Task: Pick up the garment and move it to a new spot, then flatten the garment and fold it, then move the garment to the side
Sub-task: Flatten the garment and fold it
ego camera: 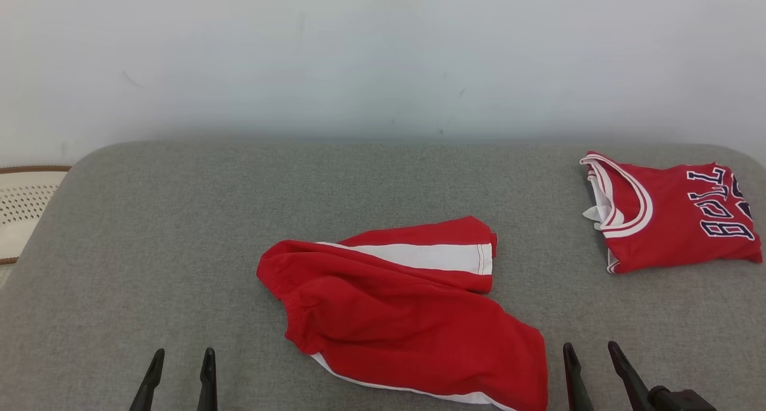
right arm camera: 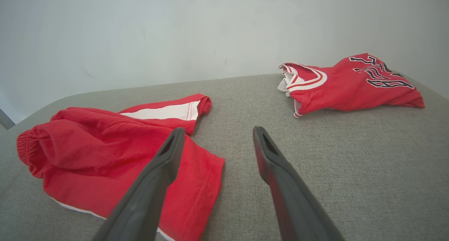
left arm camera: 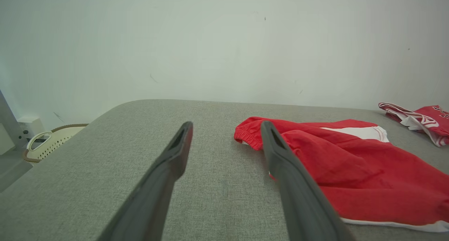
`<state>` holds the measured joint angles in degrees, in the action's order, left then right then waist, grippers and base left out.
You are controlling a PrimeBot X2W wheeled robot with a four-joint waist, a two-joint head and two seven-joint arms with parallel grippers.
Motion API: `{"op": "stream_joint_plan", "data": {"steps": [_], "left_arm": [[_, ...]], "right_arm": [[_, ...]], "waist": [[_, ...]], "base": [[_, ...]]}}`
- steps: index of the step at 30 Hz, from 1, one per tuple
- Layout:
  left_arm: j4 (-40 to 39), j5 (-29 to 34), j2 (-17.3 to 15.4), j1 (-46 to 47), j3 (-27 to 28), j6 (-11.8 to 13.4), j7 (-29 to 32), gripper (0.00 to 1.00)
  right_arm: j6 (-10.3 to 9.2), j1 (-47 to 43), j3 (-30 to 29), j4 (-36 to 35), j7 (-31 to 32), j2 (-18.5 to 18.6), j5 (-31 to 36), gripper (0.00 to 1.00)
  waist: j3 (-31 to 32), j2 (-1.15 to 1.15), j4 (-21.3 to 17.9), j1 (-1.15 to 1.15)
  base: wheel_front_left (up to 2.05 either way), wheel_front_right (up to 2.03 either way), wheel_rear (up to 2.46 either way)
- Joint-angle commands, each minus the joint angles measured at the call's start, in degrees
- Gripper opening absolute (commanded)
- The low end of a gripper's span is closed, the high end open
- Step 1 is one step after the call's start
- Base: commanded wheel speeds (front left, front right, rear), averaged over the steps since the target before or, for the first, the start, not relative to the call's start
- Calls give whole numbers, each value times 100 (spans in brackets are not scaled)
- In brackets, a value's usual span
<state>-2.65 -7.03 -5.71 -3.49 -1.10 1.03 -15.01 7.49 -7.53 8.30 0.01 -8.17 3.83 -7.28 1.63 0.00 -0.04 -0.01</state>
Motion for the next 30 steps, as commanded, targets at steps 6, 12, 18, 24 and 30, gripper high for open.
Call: {"op": "stream_joint_plan", "data": {"steps": [6,12,18,24,30], "left_arm": [[-48,15,-47,29,71,-117,-21,100],[-39,44,-8,16,127,-159,-21,100],[-1,78,23,-12,140,-194,-21,100],[13,117,47,-19,157,-233,-21,100],[63,136,72,-7,165,-245,-21,100]], "right_arm": [[1,11,17,34,-42,-13,-8,100],[1,12,20,27,-14,-4,-2,100],[1,5,14,9,17,3,10,100],[1,-18,18,10,25,-5,13,100],[1,-20,19,14,34,-15,25,100]], "waist": [[9,0,32,1],[3,0,35,1],[-17,0,28,1],[-29,0,20,1],[-36,0,2,1]], "base": [[0,0,0],[0,0,0],[0,0,0],[0,0,0],[0,0,0]]}}
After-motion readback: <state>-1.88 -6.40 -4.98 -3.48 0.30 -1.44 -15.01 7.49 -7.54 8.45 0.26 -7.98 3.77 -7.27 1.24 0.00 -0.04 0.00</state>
